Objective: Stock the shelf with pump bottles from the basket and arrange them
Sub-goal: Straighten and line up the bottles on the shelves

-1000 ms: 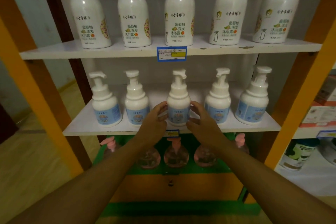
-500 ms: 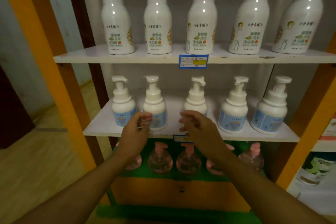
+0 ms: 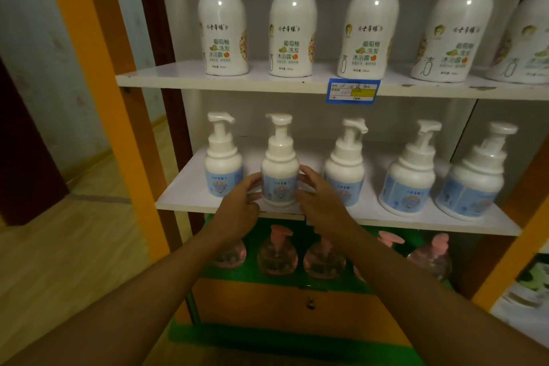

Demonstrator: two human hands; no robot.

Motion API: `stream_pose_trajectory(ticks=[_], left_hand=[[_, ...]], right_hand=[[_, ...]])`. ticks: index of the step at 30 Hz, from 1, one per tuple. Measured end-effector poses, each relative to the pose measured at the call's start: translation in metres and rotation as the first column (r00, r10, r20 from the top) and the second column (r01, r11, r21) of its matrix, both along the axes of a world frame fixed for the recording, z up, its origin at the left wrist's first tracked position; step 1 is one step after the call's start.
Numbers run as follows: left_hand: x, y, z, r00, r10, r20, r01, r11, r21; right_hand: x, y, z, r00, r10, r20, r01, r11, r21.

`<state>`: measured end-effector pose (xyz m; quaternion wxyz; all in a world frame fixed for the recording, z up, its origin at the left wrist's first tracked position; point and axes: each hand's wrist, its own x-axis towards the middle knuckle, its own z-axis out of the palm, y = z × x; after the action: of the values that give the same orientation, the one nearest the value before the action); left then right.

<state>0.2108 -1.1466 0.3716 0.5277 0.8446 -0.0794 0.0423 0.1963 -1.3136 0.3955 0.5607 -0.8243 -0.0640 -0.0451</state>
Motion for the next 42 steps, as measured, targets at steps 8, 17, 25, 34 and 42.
stream_pose_trajectory(ticks=[8, 17, 25, 34, 42], left_hand=[[0.001, -0.005, 0.005, 0.997, -0.067, -0.03, 0.067, 0.998, -0.011], [-0.023, 0.042, 0.005, 0.878, 0.29, 0.381, -0.275, 0.957, -0.094], [-0.007, 0.079, 0.011, 0.995, 0.098, 0.003, -0.097, 0.992, -0.077], [-0.004, 0.086, 0.009, 0.997, 0.082, 0.005, -0.081, 0.992, -0.094], [-0.002, 0.089, 0.006, 0.999, 0.023, 0.033, -0.021, 0.998, -0.057]], right_hand=[[-0.006, -0.008, -0.002, 0.999, 0.005, 0.044, -0.005, 1.0, 0.011], [-0.018, 0.009, -0.001, 0.976, -0.014, 0.216, 0.014, 1.0, 0.0], [0.0, 0.074, 0.0, 0.976, 0.188, -0.111, -0.2, 0.974, -0.103], [0.008, 0.081, -0.004, 0.979, 0.188, -0.083, -0.195, 0.976, -0.092], [-0.002, 0.079, -0.006, 0.97, 0.242, -0.01, -0.242, 0.966, -0.087]])
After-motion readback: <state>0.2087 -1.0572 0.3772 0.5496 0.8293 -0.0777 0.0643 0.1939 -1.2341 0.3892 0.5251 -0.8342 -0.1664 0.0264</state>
